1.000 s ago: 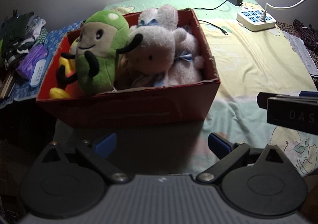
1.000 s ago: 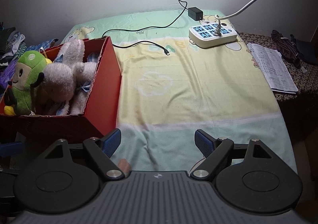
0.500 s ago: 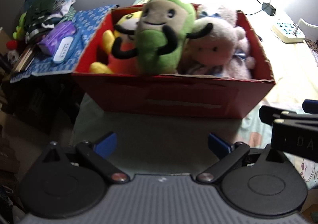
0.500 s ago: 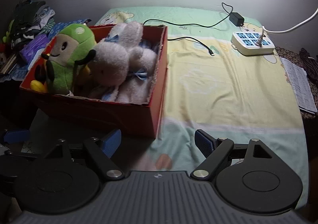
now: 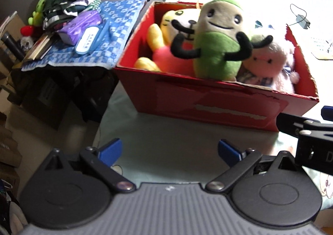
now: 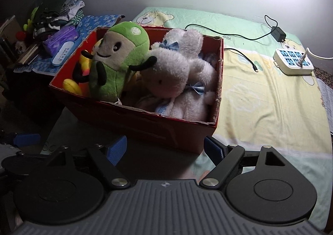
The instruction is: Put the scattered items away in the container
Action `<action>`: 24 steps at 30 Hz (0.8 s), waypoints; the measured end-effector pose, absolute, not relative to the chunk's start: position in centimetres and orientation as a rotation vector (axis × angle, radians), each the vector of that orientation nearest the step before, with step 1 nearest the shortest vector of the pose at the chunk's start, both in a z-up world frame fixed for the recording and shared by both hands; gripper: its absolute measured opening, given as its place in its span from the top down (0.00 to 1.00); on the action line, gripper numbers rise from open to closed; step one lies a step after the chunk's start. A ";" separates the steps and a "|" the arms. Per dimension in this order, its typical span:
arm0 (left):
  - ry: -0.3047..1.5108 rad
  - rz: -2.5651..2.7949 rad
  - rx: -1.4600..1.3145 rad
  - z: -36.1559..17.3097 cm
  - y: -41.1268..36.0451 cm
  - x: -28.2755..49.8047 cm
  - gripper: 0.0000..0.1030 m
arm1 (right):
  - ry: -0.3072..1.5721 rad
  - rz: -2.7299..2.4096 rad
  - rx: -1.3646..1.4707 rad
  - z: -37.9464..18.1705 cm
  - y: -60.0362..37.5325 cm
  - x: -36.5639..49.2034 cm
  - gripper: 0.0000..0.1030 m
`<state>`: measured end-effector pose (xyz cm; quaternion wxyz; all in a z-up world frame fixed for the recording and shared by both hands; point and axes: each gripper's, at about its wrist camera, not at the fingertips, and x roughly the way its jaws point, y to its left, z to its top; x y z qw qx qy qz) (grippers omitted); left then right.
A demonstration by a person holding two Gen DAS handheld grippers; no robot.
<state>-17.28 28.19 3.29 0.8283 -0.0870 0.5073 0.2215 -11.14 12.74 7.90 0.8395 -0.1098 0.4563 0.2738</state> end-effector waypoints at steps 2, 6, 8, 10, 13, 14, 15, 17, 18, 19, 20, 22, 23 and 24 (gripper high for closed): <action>1.074 0.472 -0.184 3.5 28.5 -17.3 0.04 | 0.960 0.585 -0.236 8.1 13.1 -11.2 0.19; 1.072 0.478 -0.183 3.9 29.3 -17.2 0.04 | 0.960 0.599 -0.229 8.5 13.7 -11.1 0.19; 1.073 0.481 -0.183 4.2 30.0 -16.9 0.04 | 0.958 0.607 -0.222 8.7 13.9 -11.1 0.19; 1.068 0.478 -0.185 4.7 30.2 -16.9 0.04 | 0.952 0.616 -0.220 9.1 14.2 -11.0 0.19; 1.053 0.468 -0.187 5.6 30.6 -16.8 0.04 | 0.938 0.628 -0.214 9.7 14.6 -10.8 0.19; 1.047 0.466 -0.185 5.9 30.7 -16.7 0.03 | 0.933 0.632 -0.208 10.0 14.8 -10.7 0.19; 1.041 0.468 -0.179 6.2 30.8 -16.5 0.03 | 0.927 0.635 -0.203 10.2 14.9 -10.6 0.19; 1.036 0.471 -0.170 6.5 31.1 -16.1 0.03 | 0.916 0.635 -0.197 10.6 15.1 -10.3 0.19; 1.036 0.471 -0.170 6.6 31.2 -15.9 0.03 | 0.910 0.630 -0.195 10.7 15.1 -10.2 0.19; 1.037 0.468 -0.173 6.8 31.3 -15.7 0.03 | 0.906 0.628 -0.192 10.8 15.2 -10.1 0.19; 1.038 0.464 -0.178 7.0 31.5 -15.5 0.03 | 0.903 0.627 -0.187 11.0 15.2 -9.9 0.19; 1.034 0.460 -0.180 7.5 31.8 -15.2 0.03 | 0.895 0.625 -0.172 11.3 15.2 -9.5 0.19; 1.031 0.461 -0.174 7.6 31.9 -14.9 0.03 | 0.887 0.622 -0.166 11.5 15.1 -9.3 0.19; 1.028 0.462 -0.166 7.8 31.9 -14.7 0.03 | 0.882 0.617 -0.162 11.6 15.2 -9.1 0.19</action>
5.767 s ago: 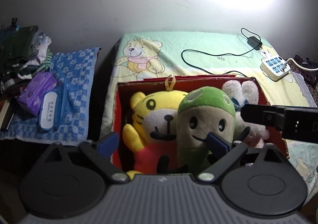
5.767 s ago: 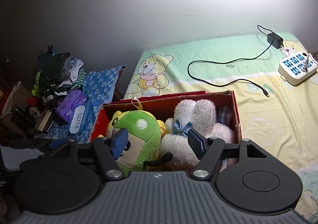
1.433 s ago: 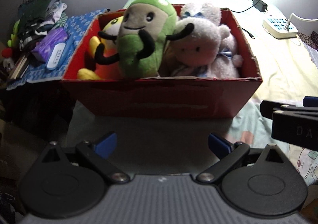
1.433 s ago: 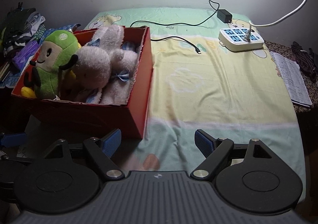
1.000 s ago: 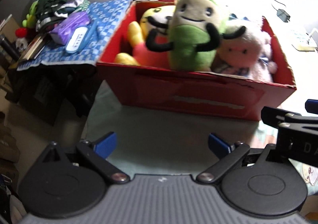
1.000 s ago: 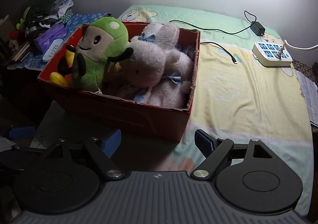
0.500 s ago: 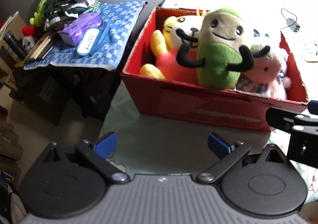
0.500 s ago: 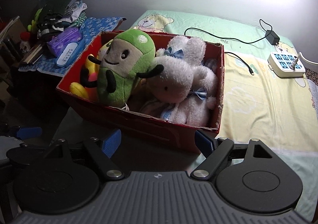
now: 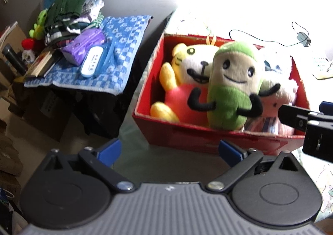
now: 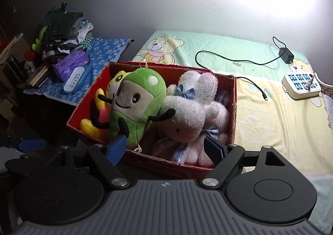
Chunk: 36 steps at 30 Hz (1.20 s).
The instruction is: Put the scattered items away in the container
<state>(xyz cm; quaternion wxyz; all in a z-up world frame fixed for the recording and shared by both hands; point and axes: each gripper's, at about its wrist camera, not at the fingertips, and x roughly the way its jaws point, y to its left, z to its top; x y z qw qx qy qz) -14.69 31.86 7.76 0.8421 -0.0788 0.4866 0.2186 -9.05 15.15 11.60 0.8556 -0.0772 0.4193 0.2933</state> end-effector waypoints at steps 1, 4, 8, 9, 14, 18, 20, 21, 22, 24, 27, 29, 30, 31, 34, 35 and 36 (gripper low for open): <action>1.024 0.460 -0.162 7.9 31.9 -14.5 0.03 | 0.879 0.610 -0.159 11.6 15.2 -8.8 0.19; 1.016 0.453 -0.152 8.3 32.1 -13.8 0.02 | 0.884 0.591 -0.139 11.6 15.0 -8.0 0.19; 1.021 0.446 -0.135 8.4 32.3 -12.7 0.02 | 0.888 0.568 -0.116 11.5 14.8 -7.2 0.19; 1.023 0.443 -0.130 8.4 32.3 -12.5 0.02 | 0.889 0.564 -0.111 11.5 14.8 -7.0 0.19; 1.033 0.420 -0.111 8.4 32.5 -11.2 0.02 | 0.898 0.544 -0.090 11.3 14.9 -6.1 0.19; 1.036 0.405 -0.096 8.3 32.7 -10.4 0.02 | 0.909 0.528 -0.068 11.0 14.8 -5.4 0.19; 1.036 0.397 -0.090 8.3 32.7 -10.0 0.02 | 0.910 0.519 -0.058 11.0 14.7 -5.2 0.19; 1.034 0.392 -0.084 8.4 32.7 -9.8 0.02 | 0.909 0.515 -0.054 11.1 14.7 -5.1 0.19; 1.033 0.389 -0.079 8.4 32.7 -9.7 0.02 | 0.907 0.511 -0.050 11.1 14.6 -5.0 0.19; 1.030 0.376 -0.070 8.5 32.6 -9.3 0.02 | 0.905 0.498 -0.039 11.2 14.5 -4.7 0.19; 1.028 0.361 -0.059 8.5 32.6 -8.9 0.02 | 0.908 0.478 -0.023 11.1 14.2 -4.4 0.19; 1.030 0.351 -0.055 8.5 32.5 -8.7 0.02 | 0.910 0.466 -0.015 11.0 14.0 -4.3 0.19; 1.031 0.347 -0.053 8.5 32.4 -8.7 0.02 | 0.909 0.464 -0.012 11.0 14.0 -4.3 0.19; 1.031 0.344 -0.051 8.5 32.4 -8.6 0.02 | 0.909 0.461 -0.011 11.0 13.9 -4.2 0.19; 1.028 0.336 -0.046 8.5 32.3 -8.6 0.02 | 0.910 0.454 -0.007 11.0 13.8 -4.2 0.19; 1.028 0.335 -0.044 8.4 32.2 -8.6 0.02 | 0.912 0.452 -0.005 10.9 13.8 -4.2 0.19; 1.028 0.334 -0.045 8.4 32.3 -8.6 0.02 | 0.914 0.449 -0.004 10.9 13.8 -4.2 0.19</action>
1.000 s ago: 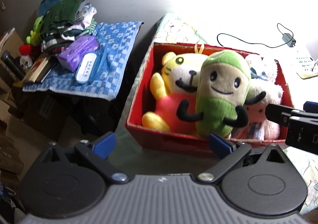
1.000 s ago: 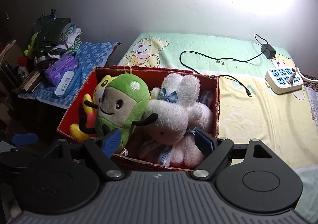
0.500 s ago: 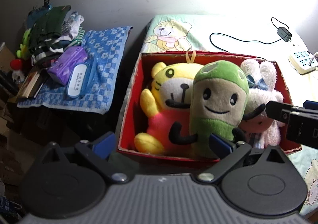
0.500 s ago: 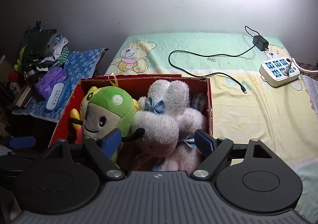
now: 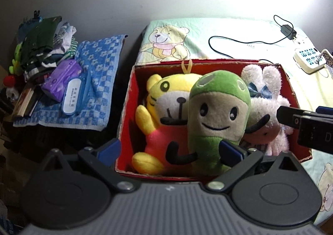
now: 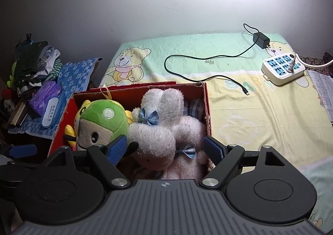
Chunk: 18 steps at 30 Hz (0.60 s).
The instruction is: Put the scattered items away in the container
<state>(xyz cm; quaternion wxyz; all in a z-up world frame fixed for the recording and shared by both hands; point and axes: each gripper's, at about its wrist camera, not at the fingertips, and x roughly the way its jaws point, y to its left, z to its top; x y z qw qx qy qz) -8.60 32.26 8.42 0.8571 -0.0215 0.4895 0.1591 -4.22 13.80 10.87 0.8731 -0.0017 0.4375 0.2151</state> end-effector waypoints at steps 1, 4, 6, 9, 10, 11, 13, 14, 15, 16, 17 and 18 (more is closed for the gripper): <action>1.028 0.334 -0.047 8.4 32.3 -8.7 0.02 | 0.916 0.448 -0.003 10.8 13.8 -4.2 0.19; 1.028 0.337 -0.052 8.4 32.5 -8.7 0.02 | 0.919 0.444 -0.004 10.7 13.8 -4.3 0.19; 1.025 0.340 -0.048 8.4 32.6 -8.7 0.02 | 0.919 0.443 -0.005 10.7 13.9 -4.3 0.19; 1.018 0.341 -0.045 8.5 32.7 -8.6 0.02 | 0.915 0.442 -0.010 10.8 14.1 -4.3 0.20; 1.018 0.341 -0.046 8.5 32.8 -8.5 0.02 | 0.916 0.441 -0.010 10.7 14.2 -4.3 0.20; 1.017 0.341 -0.046 8.6 32.9 -8.4 0.02 | 0.921 0.440 -0.009 10.6 14.3 -4.1 0.19; 1.004 0.348 -0.040 9.1 33.1 -8.1 0.03 | 0.929 0.435 -0.009 10.5 14.5 -3.8 0.20; 0.990 0.346 -0.040 9.5 33.3 -8.1 0.02 | 0.928 0.429 -0.011 10.6 14.6 -3.6 0.20; 0.978 0.341 -0.042 9.9 33.3 -8.1 0.02 | 0.925 0.424 -0.013 10.7 14.6 -3.4 0.20; 0.971 0.333 -0.044 10.2 33.3 -8.0 0.02 | 0.922 0.423 -0.013 10.9 14.6 -3.3 0.20; 0.971 0.325 -0.045 10.3 33.3 -7.9 0.02 | 0.919 0.426 -0.006 11.1 14.7 -3.3 0.20; 0.973 0.317 -0.051 10.3 33.4 -7.8 0.02 | 0.918 0.430 0.000 11.2 14.7 -3.3 0.20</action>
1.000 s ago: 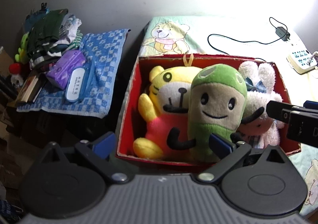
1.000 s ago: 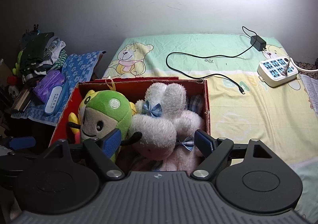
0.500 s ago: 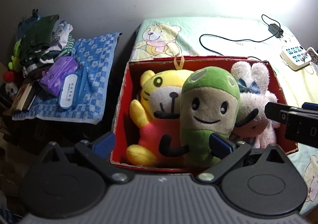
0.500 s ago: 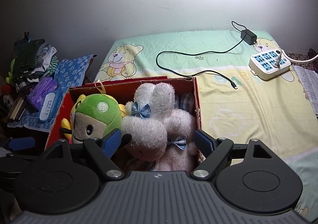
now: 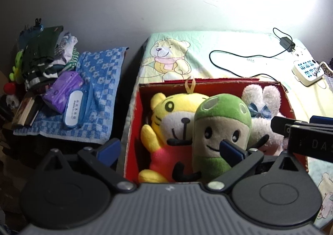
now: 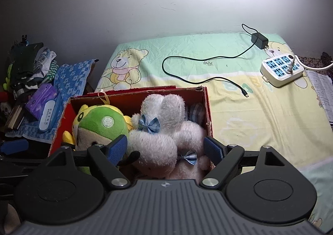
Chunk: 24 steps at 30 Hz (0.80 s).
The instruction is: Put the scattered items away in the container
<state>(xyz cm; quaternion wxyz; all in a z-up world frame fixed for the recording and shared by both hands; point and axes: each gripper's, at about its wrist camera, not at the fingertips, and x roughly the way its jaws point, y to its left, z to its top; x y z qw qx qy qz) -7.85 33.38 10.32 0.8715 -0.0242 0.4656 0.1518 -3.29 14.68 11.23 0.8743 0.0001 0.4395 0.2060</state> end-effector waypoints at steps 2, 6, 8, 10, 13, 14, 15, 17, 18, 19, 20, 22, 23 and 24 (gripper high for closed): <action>0.981 0.294 -0.070 10.1 33.5 -7.8 0.02 | 0.917 0.440 0.010 11.4 14.7 -3.4 0.20; 0.988 0.272 -0.078 9.5 33.6 -8.3 0.02 | 0.921 0.448 0.041 11.3 14.1 -3.3 0.20; 0.999 0.270 -0.076 9.0 33.6 -8.4 0.02 | 0.927 0.450 0.070 11.1 13.6 -3.1 0.21; 1.011 0.268 -0.081 8.6 33.7 -8.4 0.02 | 0.936 0.434 0.078 10.7 13.3 -3.0 0.24; 1.019 0.272 -0.084 8.3 33.7 -8.3 0.02 | 0.959 0.420 0.070 10.1 13.4 -3.0 0.26; 1.018 0.270 -0.086 8.3 33.7 -8.2 0.02 | 0.964 0.415 0.070 9.9 13.4 -3.0 0.26; 1.016 0.272 -0.087 8.3 33.7 -8.2 0.02 | 0.967 0.414 0.069 9.8 13.5 -3.0 0.26; 1.011 0.275 -0.087 8.3 33.7 -8.2 0.02 | 0.971 0.416 0.064 9.7 13.5 -3.2 0.26; 1.008 0.277 -0.089 8.3 33.7 -8.1 0.02 | 0.969 0.415 0.058 9.7 13.6 -3.2 0.26; 1.006 0.281 -0.090 8.3 33.7 -8.1 0.02 | 0.964 0.413 0.052 9.8 13.7 -3.2 0.26; 1.002 0.285 -0.088 8.3 33.7 -8.1 0.02 | 0.957 0.411 0.044 9.9 13.8 -3.3 0.25; 0.990 0.291 -0.081 8.4 33.6 -8.1 0.02 | 0.943 0.408 0.029 10.0 14.0 -3.4 0.25; 0.985 0.291 -0.075 8.5 33.6 -8.2 0.02 | 0.938 0.410 0.024 10.1 14.0 -3.4 0.25; 0.982 0.286 -0.071 8.5 33.6 -8.2 0.02 | 0.935 0.413 0.020 10.1 14.1 -3.4 0.25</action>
